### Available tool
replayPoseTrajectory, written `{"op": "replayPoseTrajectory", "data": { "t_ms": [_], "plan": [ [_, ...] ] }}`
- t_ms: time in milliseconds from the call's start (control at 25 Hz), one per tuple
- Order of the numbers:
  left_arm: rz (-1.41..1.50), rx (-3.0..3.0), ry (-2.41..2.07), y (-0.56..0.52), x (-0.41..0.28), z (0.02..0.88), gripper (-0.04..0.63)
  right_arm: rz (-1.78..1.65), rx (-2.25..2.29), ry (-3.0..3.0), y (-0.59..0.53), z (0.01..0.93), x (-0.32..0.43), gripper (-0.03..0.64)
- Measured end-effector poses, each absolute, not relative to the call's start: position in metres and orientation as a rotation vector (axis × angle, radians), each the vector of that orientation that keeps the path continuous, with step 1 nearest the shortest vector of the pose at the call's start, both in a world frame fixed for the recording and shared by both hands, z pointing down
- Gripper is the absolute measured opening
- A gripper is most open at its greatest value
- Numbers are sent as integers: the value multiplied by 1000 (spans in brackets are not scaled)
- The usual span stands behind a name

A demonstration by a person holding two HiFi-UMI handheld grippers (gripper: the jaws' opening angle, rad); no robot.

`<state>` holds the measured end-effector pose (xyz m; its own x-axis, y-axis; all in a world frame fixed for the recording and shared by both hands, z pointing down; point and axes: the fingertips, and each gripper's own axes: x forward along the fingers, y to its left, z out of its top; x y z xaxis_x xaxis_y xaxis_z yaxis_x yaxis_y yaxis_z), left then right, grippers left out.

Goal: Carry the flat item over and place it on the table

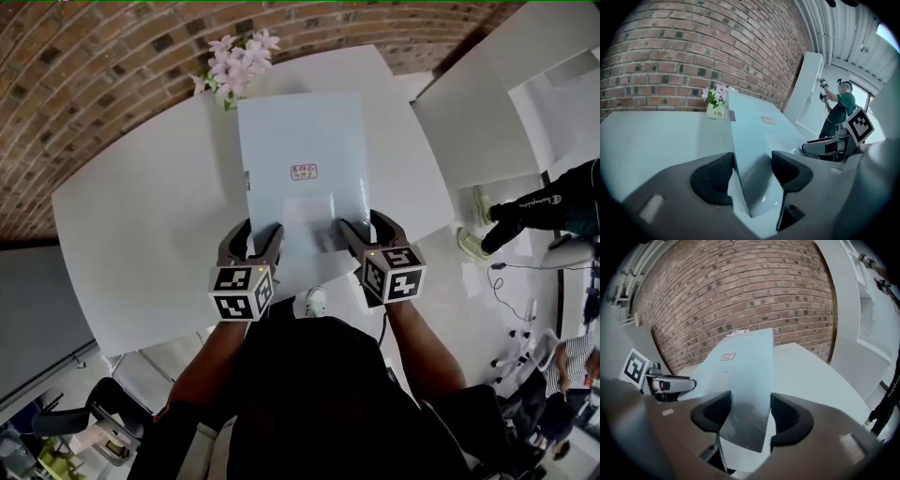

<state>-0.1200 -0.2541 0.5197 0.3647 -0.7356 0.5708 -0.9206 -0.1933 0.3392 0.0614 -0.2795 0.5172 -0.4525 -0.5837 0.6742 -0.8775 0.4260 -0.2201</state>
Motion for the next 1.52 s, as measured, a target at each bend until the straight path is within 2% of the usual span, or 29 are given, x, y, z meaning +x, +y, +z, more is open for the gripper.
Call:
{"op": "replayPoseTrajectory", "data": {
  "t_ms": [1520],
  "plan": [
    [453, 1927, -1262, -350, -110, 585, 276, 924, 1282, -1982, -365, 577, 75, 272]
  ]
}}
